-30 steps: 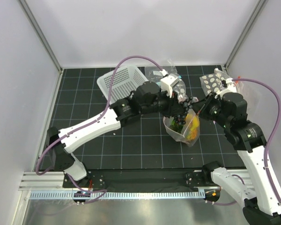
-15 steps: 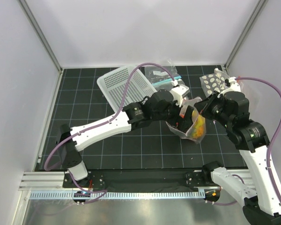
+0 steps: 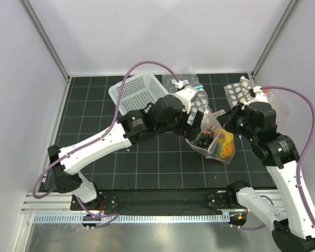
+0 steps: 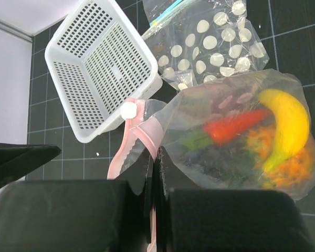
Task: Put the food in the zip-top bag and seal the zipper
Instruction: Place the fake fruit in the zipper food storage bag, then adjust the zipper food storage bag at the center of the board.
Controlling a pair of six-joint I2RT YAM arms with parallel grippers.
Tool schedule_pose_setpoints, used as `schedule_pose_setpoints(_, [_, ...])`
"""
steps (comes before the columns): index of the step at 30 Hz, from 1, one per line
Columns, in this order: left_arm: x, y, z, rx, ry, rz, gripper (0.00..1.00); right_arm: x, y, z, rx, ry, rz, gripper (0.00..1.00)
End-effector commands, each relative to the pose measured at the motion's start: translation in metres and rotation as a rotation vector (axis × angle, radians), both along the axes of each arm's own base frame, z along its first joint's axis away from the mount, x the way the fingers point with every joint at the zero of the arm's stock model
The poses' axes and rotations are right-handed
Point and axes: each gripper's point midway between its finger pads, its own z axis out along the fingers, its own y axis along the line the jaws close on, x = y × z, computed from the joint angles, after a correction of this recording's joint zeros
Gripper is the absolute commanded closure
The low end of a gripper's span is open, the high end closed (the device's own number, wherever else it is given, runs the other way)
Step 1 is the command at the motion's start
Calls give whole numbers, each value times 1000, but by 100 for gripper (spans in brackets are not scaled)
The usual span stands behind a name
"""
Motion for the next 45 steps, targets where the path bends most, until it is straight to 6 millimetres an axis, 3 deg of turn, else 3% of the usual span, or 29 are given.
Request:
schedule_pose_setpoints(1, [10, 9, -30, 107, -4, 55, 2, 5, 0, 33, 18, -106, 5, 99])
schedule_pose_setpoints(5, [21, -4, -49, 119, 9, 57, 5, 4, 4, 32, 26, -99, 23, 99])
schedule_pose_setpoints(11, [23, -18, -50, 92, 14, 21, 32, 1, 7, 36, 21, -101, 50, 99])
schedule_pose_setpoints(12, [23, -19, -49, 88, 15, 15, 49, 0, 6, 36, 18, -100, 52, 99])
schedule_pose_setpoints(14, [23, -19, -48, 82, 17, 10, 66, -5, 12, 35, 31, -95, 90, 99])
schedule_pose_setpoints(15, [23, -18, -47, 80, 16, 8, 86, -6, 14, 33, 34, -86, 100, 99])
schedule_pose_setpoints(17, [23, -16, -37, 52, 11, 5, 99, -9, 22, 26, 50, -62, 147, 99])
schedule_pose_setpoints(26, [33, 8, 15, -131, 119, -74, 100, -8, 59, 9, 181, 10, 238, 99])
schedule_pose_setpoints(31, [28, -2, 46, -180, 144, -144, 100, 0, 96, 14, 173, 17, 267, 99])
schedule_pose_setpoints(33, [30, -1, 44, -161, 158, -146, 100, -1, 117, 14, 169, 39, 305, 98])
schedule_pose_setpoints(34, [31, -2, 42, -159, 166, -156, 100, 6, 115, 15, 148, 19, 261, 96])
schedule_pose_setpoints(36, [35, 3, 38, -151, 173, -160, 100, 9, 121, 16, 143, 14, 251, 78])
schedule_pose_setpoints(37, [37, 9, 34, -144, 171, -166, 100, 10, 123, 17, 140, 7, 251, 64])
schedule_pose_setpoints(39, [40, 15, 31, -146, 166, -164, 100, 12, 123, 20, 135, -17, 256, 49])
schedule_pose_setpoints(40, [47, 22, 22, -135, 180, -148, 100, 12, 121, 22, 129, -29, 254, 46])
schedule_pose_setpoints(43, [52, 33, 21, -153, 194, -169, 100, 14, 116, 27, 101, -63, 251, 41])
schedule_pose_setpoints(45, [53, 37, 23, -155, 188, -181, 100, 14, 113, 29, 81, -70, 248, 47])
